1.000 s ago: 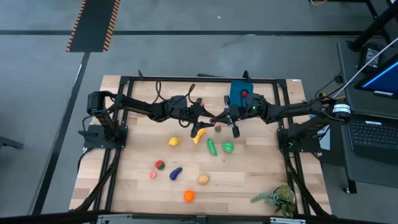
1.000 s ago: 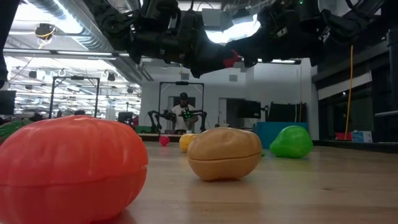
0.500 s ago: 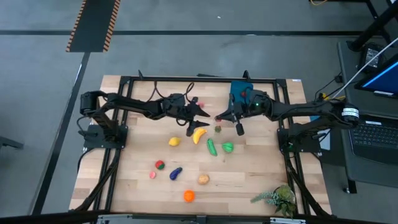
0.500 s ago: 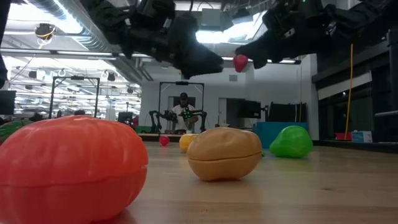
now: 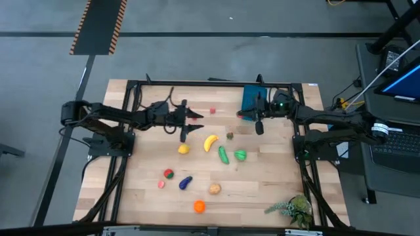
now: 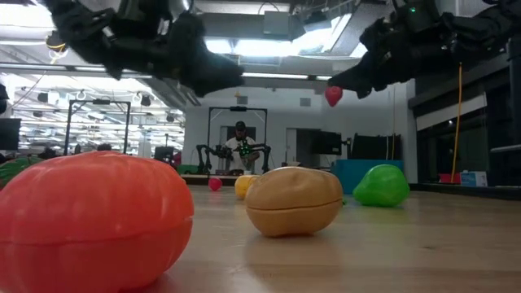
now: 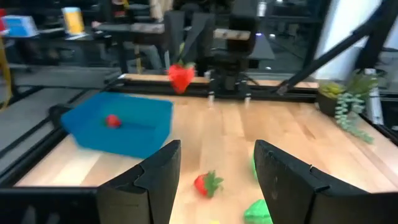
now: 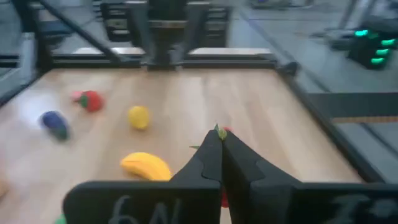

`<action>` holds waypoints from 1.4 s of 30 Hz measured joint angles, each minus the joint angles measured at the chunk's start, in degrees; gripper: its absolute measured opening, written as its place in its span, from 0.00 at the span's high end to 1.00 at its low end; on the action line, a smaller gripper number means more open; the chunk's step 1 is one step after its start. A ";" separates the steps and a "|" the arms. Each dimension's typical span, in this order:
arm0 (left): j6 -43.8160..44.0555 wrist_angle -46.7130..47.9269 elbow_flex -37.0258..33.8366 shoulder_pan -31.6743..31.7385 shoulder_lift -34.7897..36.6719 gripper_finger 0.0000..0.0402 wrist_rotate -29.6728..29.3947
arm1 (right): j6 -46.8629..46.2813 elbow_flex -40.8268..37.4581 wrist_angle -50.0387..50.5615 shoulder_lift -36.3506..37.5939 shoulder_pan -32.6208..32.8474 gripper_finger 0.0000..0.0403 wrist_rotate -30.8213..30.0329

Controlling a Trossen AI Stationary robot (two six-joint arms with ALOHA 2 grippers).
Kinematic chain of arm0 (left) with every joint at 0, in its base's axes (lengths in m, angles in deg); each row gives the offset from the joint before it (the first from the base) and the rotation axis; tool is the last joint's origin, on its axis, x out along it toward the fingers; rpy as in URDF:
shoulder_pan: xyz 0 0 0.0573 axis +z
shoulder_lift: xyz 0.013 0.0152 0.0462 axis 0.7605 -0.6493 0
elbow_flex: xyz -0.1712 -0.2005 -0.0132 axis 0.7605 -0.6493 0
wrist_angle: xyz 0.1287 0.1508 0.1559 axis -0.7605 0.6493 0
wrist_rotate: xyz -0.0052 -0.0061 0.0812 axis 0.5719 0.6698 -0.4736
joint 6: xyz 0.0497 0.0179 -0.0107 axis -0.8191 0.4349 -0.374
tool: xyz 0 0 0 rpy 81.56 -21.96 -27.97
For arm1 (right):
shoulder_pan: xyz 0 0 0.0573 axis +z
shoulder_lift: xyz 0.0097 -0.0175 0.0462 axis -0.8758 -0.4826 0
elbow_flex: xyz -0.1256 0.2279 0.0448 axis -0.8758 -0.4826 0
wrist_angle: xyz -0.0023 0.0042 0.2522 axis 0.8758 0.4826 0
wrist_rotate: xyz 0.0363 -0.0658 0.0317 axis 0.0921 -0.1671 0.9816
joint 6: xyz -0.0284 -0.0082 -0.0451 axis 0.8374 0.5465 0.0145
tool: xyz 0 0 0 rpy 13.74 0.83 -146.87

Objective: Pick and placing Produce into tupperware
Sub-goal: Put the red strawberry into the blue bin

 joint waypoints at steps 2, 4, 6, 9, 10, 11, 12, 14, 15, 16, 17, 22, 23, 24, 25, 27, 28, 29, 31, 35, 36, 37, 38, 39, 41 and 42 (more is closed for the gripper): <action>0.29 -1.49 -1.91 0.30 1.45 0.51 -0.85 | -1.55 -1.35 0.16 2.10 -0.80 1.00 -4.08; 0.25 -1.92 -3.33 0.35 2.20 0.51 -2.00 | -2.66 -2.44 0.07 4.06 -1.35 1.00 -8.66; -0.16 -1.81 -3.81 0.39 2.42 0.51 -3.32 | -3.84 -3.12 0.35 5.65 -1.41 1.00 -13.54; -1.20 -1.90 -3.96 0.41 2.47 0.51 -4.38 | -4.18 -3.74 2.62 7.41 -1.38 1.00 -21.14; -1.30 -1.89 -3.98 0.39 2.47 0.51 -4.38 | -4.22 -3.75 4.28 7.77 -1.38 1.00 -22.88; -1.31 -1.91 -3.98 0.39 2.47 0.51 -4.38 | -4.23 -3.79 5.88 7.98 -1.38 1.00 -24.58; -1.31 -1.90 -3.98 0.41 2.47 0.51 -4.38 | -4.35 -3.79 6.67 7.95 -1.38 1.00 -26.49; -1.33 -1.92 -3.98 0.40 2.47 0.51 -4.39 | -4.69 -3.79 7.94 7.81 -1.38 1.00 -30.33; -1.33 -1.92 -3.98 0.42 2.47 0.51 -4.40 | -4.82 -3.79 7.84 7.57 -1.38 1.00 -31.98; -1.35 -1.90 -3.96 0.48 2.47 0.51 -4.38 | -4.84 -3.79 7.88 7.43 -1.38 1.00 -33.44; -1.35 -1.90 -3.96 0.50 2.47 0.51 -4.40 | -4.91 -3.79 7.90 7.39 -1.38 1.00 -34.68; -1.35 -1.86 -3.98 0.50 2.47 0.51 -4.40 | -5.84 -3.79 8.12 7.41 -1.36 1.00 -38.31; -1.35 -1.86 -3.96 0.50 2.47 0.51 -4.40 | -5.84 -3.79 8.39 7.41 -1.36 1.00 -38.28; -1.37 -1.84 -3.97 0.50 2.47 0.51 -4.40 | -5.83 -3.79 8.90 7.41 -1.36 1.00 -38.26; -1.37 -1.81 -3.98 0.50 2.47 0.51 -4.39 | -5.76 -3.79 9.69 7.41 -1.36 1.00 -38.23; -1.37 -1.79 -3.97 0.50 2.47 0.51 -4.40 | -5.71 -3.79 11.95 7.39 -1.36 1.00 -38.22; -1.37 -1.79 -3.98 0.50 2.47 0.51 -4.40 | -5.70 -3.79 13.05 7.39 -1.36 1.00 -38.02; -1.37 -1.79 -3.98 0.50 2.47 0.51 -4.40 | -5.72 -3.79 13.87 7.37 -1.38 1.00 -37.19; -1.44 -1.79 -3.96 0.50 2.47 0.51 -4.38 | -5.84 -3.79 14.42 7.30 -1.50 1.00 -34.81; -1.44 -1.80 -3.96 0.50 2.44 0.51 -4.38 | -5.86 -2.11 16.69 5.41 -3.14 1.00 -31.20; -1.44 -1.81 -3.96 0.50 2.44 0.51 -4.38 | -5.84 -1.08 18.29 4.57 -3.80 1.00 -31.18; -1.44 -1.79 -3.96 0.50 2.44 0.51 -4.38 | -5.78 -0.14 19.79 3.64 -4.43 1.00 -31.06; -1.44 -1.79 -3.98 0.50 2.44 0.51 -4.38 | -5.67 0.82 21.46 2.64 -5.29 1.00 -30.56; -1.44 -1.79 -3.96 0.50 2.44 0.51 -4.38 | -5.53 1.81 22.82 1.62 -6.19 1.00 -29.41; -1.44 -1.68 -3.96 0.50 2.44 0.51 -4.38 | -4.80 3.98 24.44 -0.55 -8.18 1.00 -26.95; -1.44 -1.68 -3.96 0.50 2.44 0.51 -4.38 | -4.33 5.01 24.51 -1.76 -9.08 1.00 -25.57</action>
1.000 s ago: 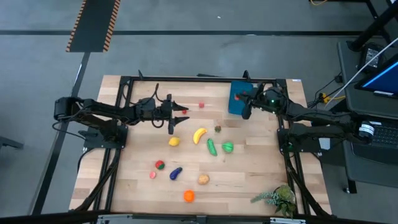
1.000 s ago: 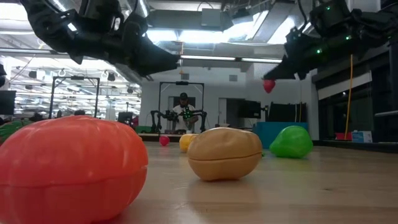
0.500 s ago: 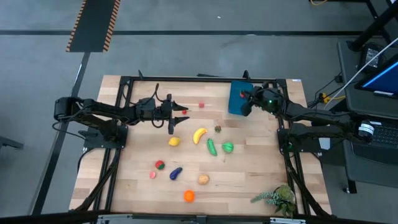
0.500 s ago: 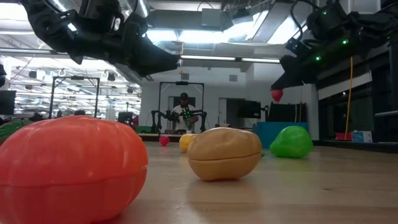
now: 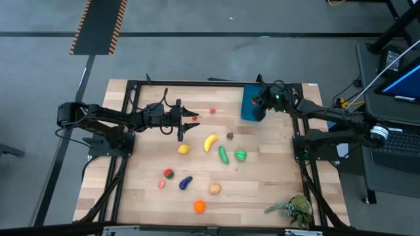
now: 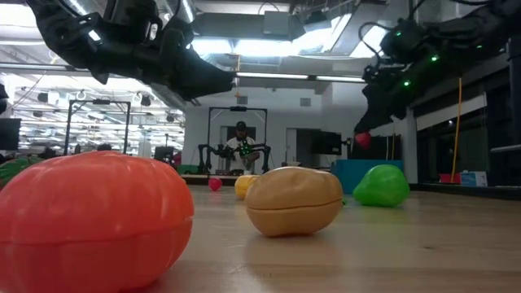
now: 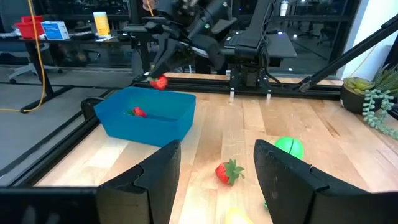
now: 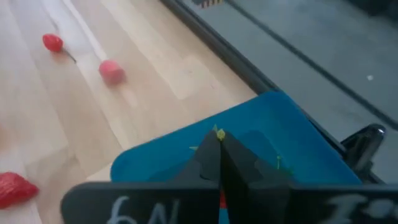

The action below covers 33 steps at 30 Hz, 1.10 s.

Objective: Pick and placing Produce into tupperware
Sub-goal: Put the red strawberry into the blue bin

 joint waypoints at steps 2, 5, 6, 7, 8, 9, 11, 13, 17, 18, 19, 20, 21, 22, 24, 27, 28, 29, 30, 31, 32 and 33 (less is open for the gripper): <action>0.00 0.00 -0.01 0.00 0.00 0.51 0.01 | 0.92 1.85 0.37 -2.67 -1.83 1.00 2.39; 0.00 0.02 0.00 0.00 -0.02 0.51 0.02 | 1.79 5.63 3.26 -6.89 -4.67 1.00 5.35; 0.00 0.07 0.00 0.00 -0.02 0.51 0.02 | 1.86 7.19 4.75 -8.38 -5.62 1.00 6.29; 0.00 0.19 0.00 0.00 -0.02 0.51 0.02 | 2.14 8.66 6.28 -9.98 -6.45 1.00 7.25; 0.00 0.27 0.00 0.00 -0.03 0.51 0.02 | 2.90 9.99 7.50 -11.49 -7.10 1.00 8.16; 0.00 0.28 -0.01 0.00 -0.04 0.51 0.02 | 3.39 11.41 8.64 -13.08 -7.63 1.00 8.78; 0.00 0.28 0.00 0.00 -0.04 0.51 0.04 | 4.53 14.52 10.56 -15.91 -8.44 1.00 9.34; 0.02 0.28 0.00 0.00 -0.04 0.51 0.04 | 5.01 17.80 13.35 -18.64 -9.12 1.00 9.62; 0.02 0.31 0.00 0.00 -0.04 0.51 0.04 | 5.84 23.67 19.57 -23.26 -9.95 1.00 11.66; 0.02 0.31 0.00 0.00 -0.04 0.51 0.03 | 5.80 25.00 20.94 -24.17 -9.98 1.00 11.81; 0.01 0.31 0.00 0.00 -0.04 0.51 0.03 | 5.82 26.21 22.14 -25.03 -10.04 1.00 11.86; 0.01 0.31 0.00 0.00 -0.04 0.51 0.04 | 5.96 27.17 23.06 -25.78 -10.12 1.00 11.90; 0.01 0.31 0.00 0.00 -0.04 0.51 0.03 | 6.01 28.04 24.13 -26.39 -10.21 1.00 11.95; 0.01 0.33 0.00 0.00 -0.04 0.51 0.04 | 6.01 28.89 24.76 -26.92 -10.21 1.00 12.05; 0.00 0.33 0.00 0.00 -0.04 0.51 0.04 | 5.95 30.43 25.48 -27.85 -10.37 1.00 12.04; 0.01 0.33 0.00 0.00 -0.04 0.51 0.04 | 5.90 31.92 28.10 -29.05 -10.95 1.00 12.00; 0.02 0.33 0.00 0.00 -0.04 0.51 0.04 | 5.83 32.13 28.43 -29.46 -11.18 1.00 12.00; 0.02 0.33 0.00 0.00 -0.04 0.51 0.04 | 5.83 32.18 28.63 -29.79 -11.45 1.00 12.00; 0.02 0.33 0.00 0.00 -0.04 0.51 0.04 | 5.83 32.18 28.68 -30.17 -11.70 1.00 12.00; 0.01 0.33 0.00 0.00 -0.04 0.51 0.04 | 5.83 32.17 28.63 -30.58 -11.89 1.00 12.00; 0.02 0.33 0.00 0.00 -0.04 0.51 0.04 | 5.83 31.91 28.37 -30.95 -12.06 1.00 11.96; 0.02 0.33 0.00 0.00 -0.04 0.51 0.04 | 5.83 31.71 28.45 -31.37 -12.13 1.00 11.96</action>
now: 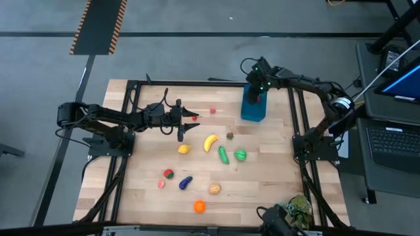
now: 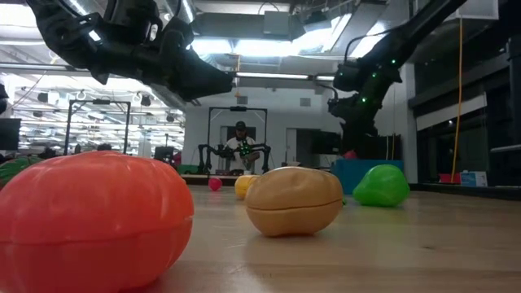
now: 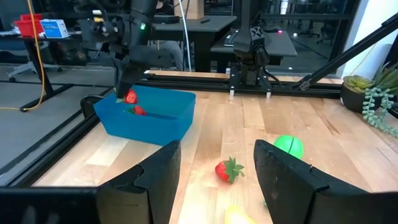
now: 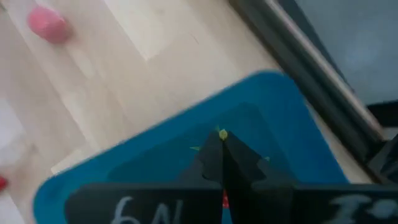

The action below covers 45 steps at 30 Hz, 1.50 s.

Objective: Pick and placing Produce into tupperware
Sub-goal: Put the red strawberry into the blue bin, then put the green pear into the blue bin

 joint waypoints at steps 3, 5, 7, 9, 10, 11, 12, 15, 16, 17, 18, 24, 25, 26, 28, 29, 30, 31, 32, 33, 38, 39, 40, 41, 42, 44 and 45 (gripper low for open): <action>-0.01 0.00 0.00 0.00 0.00 0.51 0.00 | 0.00 -0.03 -0.27 -1.21 0.00 1.00 -0.13; -0.02 0.00 0.00 0.00 0.00 0.51 0.00 | -0.02 -0.03 -0.91 -2.08 0.00 1.00 -0.11; -0.02 0.00 0.00 0.00 0.00 0.51 0.00 | 0.01 -0.04 -1.43 -3.18 0.02 1.00 -0.11; -0.02 0.00 0.00 0.00 0.00 0.51 0.00 | 0.07 -0.05 -2.49 -4.11 0.02 1.00 -0.11; -0.02 0.00 0.00 0.00 0.00 0.51 0.00 | 0.09 -0.05 -2.91 -4.47 0.02 1.00 -0.11; -0.02 0.00 0.00 0.00 0.00 0.51 0.00 | 0.11 -0.05 -3.62 -4.80 0.02 1.00 -0.11; -0.01 0.00 0.00 0.00 0.00 0.51 0.00 | 0.11 -0.05 -3.99 -5.03 0.02 1.00 -0.11; -0.02 0.02 0.00 0.00 0.00 0.51 0.00 | 0.18 -0.05 -4.14 -5.18 0.02 1.00 -0.11; -0.07 0.02 0.00 0.00 0.00 0.51 0.00 | 0.22 -0.05 -4.10 -5.18 0.02 0.99 -0.10; -0.30 0.07 0.00 0.00 0.00 0.51 0.00 | 0.24 -0.05 -3.91 -5.18 0.02 0.99 -0.10; -0.80 0.22 0.00 0.00 0.00 0.51 0.00 | 0.24 -0.05 -3.70 -5.18 0.02 0.97 -0.09; -1.42 0.52 0.00 0.00 0.00 0.51 0.00 | 0.39 -0.07 -3.33 -5.18 0.02 0.88 -0.09; -1.42 0.51 0.00 0.00 0.00 0.51 0.00 | 0.51 -0.07 -3.32 -5.18 0.02 0.86 -0.09; -1.42 0.50 0.00 0.00 0.00 0.51 0.00 | 0.56 -0.07 -3.31 -5.18 0.02 0.85 -0.09; -1.42 0.52 0.00 0.00 0.00 0.51 0.00 | 0.48 -0.07 -3.31 -5.18 0.02 0.84 -0.09; -1.43 0.50 0.00 0.00 0.00 0.51 0.00 | 0.39 -0.07 -3.23 -5.18 0.02 0.83 -0.09; -1.45 0.50 0.00 0.00 0.00 0.51 0.00 | 0.24 0.18 -2.68 -5.18 0.02 0.83 -0.09; -1.45 0.50 0.00 0.00 0.00 0.51 0.00 | 0.08 0.52 -2.12 -5.18 0.02 0.82 -0.09; -1.46 0.48 0.00 0.00 0.00 0.51 0.00 | -0.62 1.09 -1.69 -5.18 0.02 0.82 -0.09; -1.49 0.48 0.00 0.00 0.00 0.51 0.00 | -1.83 1.82 -1.10 -5.18 0.02 0.82 -0.05; -1.51 0.47 0.00 0.00 0.00 0.51 0.00 | -2.93 3.73 4.29 -3.26 0.56 0.84 -0.08; -1.51 0.46 0.00 0.00 0.00 0.51 0.00 | -2.81 3.69 4.27 -2.18 0.89 0.84 -0.24; -1.51 0.42 0.00 0.00 0.00 0.51 0.00 | -2.85 3.48 4.10 -0.89 1.27 0.84 -0.22; -1.51 0.20 0.00 0.00 0.00 0.51 0.00 | -2.86 3.10 4.03 0.75 1.74 0.84 -0.18; -1.51 -0.12 0.00 0.00 0.00 0.51 -0.01 | -2.82 2.60 4.05 2.38 2.16 0.84 -0.20; -1.51 -0.19 0.02 0.00 0.00 0.51 0.00 | -2.95 1.00 3.41 6.40 3.18 0.84 -0.95; -1.51 -0.13 0.02 0.00 0.00 0.51 0.00 | -3.22 -0.16 2.44 8.76 3.66 0.84 -1.37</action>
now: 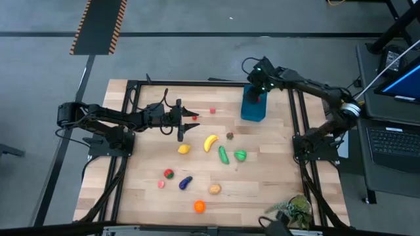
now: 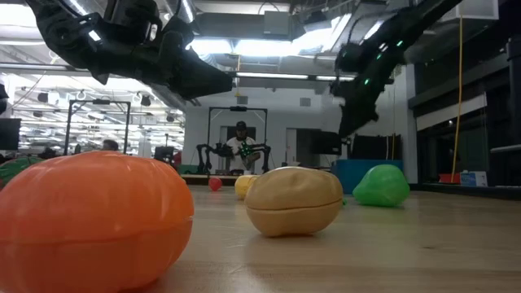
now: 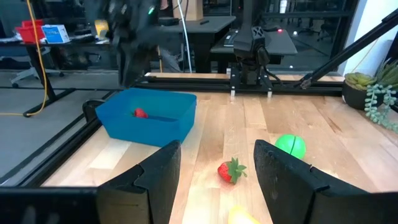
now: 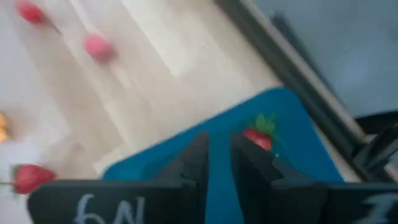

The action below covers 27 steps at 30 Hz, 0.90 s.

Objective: Pick and placing Produce into tupperware
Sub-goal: Put the green pear into the blue bin

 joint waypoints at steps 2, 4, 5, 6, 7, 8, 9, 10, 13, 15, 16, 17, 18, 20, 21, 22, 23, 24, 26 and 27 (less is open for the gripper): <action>0.07 0.00 0.00 0.00 0.00 0.51 -0.01 | -1.09 -3.19 -3.39 5.28 1.08 0.84 -0.09; 0.11 0.09 0.00 0.00 0.00 0.51 -0.02 | -2.33 -7.58 -6.50 10.83 2.51 0.84 -0.29; 0.12 0.09 0.00 0.00 0.00 0.51 -0.02 | -2.85 -9.88 -8.07 13.66 3.37 0.84 -0.27; 0.13 0.07 0.00 0.00 0.00 0.51 -0.02 | -3.81 -12.45 -10.16 16.48 4.24 0.84 -0.25; 0.13 0.09 0.00 0.00 0.00 0.51 -0.01 | -4.18 -14.86 -12.04 19.28 5.11 0.84 -0.14; 0.13 0.07 0.00 0.00 0.00 0.51 0.00 | -4.23 -17.27 -13.65 22.01 6.02 0.84 -0.02; 0.13 0.07 0.00 0.00 0.00 0.51 0.00 | -4.24 -19.74 -15.19 24.62 6.93 0.84 -0.04; 0.14 0.08 0.00 0.00 0.00 0.51 0.00 | -4.25 -21.97 -16.55 26.96 7.84 0.84 -0.04; 0.47 0.09 0.00 -0.05 0.00 0.51 0.02 | -4.34 -28.01 -21.06 33.44 10.48 0.84 1.38; 0.59 0.09 0.00 -0.08 0.00 0.51 0.07 | -4.30 -31.30 -24.03 36.95 11.89 0.84 4.07; 0.59 0.09 0.00 -0.16 0.00 0.51 0.07 | -4.28 -32.74 -25.29 38.33 12.50 0.84 5.57; 0.59 0.09 0.00 -0.29 0.00 0.51 0.07 | -4.36 -34.10 -26.56 39.63 13.06 0.84 6.90; 0.59 0.11 0.00 -0.37 0.00 0.51 0.07 | -4.44 -35.28 -27.86 40.75 13.59 0.84 8.15; 0.59 0.13 0.00 -0.44 0.00 0.51 0.07 | -4.39 -37.22 -30.13 42.55 14.57 0.84 10.19; 0.59 0.13 0.00 -0.44 0.00 0.51 0.07 | -4.38 -37.92 -30.31 43.13 14.98 0.84 11.15; 0.61 0.18 0.00 -0.44 0.00 0.51 0.07 | -4.37 -38.55 -30.26 43.57 15.38 0.84 12.03; 0.61 0.39 0.00 -0.44 0.00 0.51 0.07 | -4.32 -39.16 -30.28 43.83 15.72 0.84 13.01; 0.61 0.69 0.00 -0.44 0.00 0.51 0.07 | -4.17 -39.71 -30.27 43.90 16.03 0.84 14.23; 0.63 1.09 0.00 -0.44 0.00 0.51 0.07 | -5.44 -40.67 -30.36 43.72 16.72 0.84 14.75; 0.63 1.28 0.00 -0.44 0.00 0.51 0.07 | -5.95 -41.04 -30.34 43.39 16.94 0.84 14.05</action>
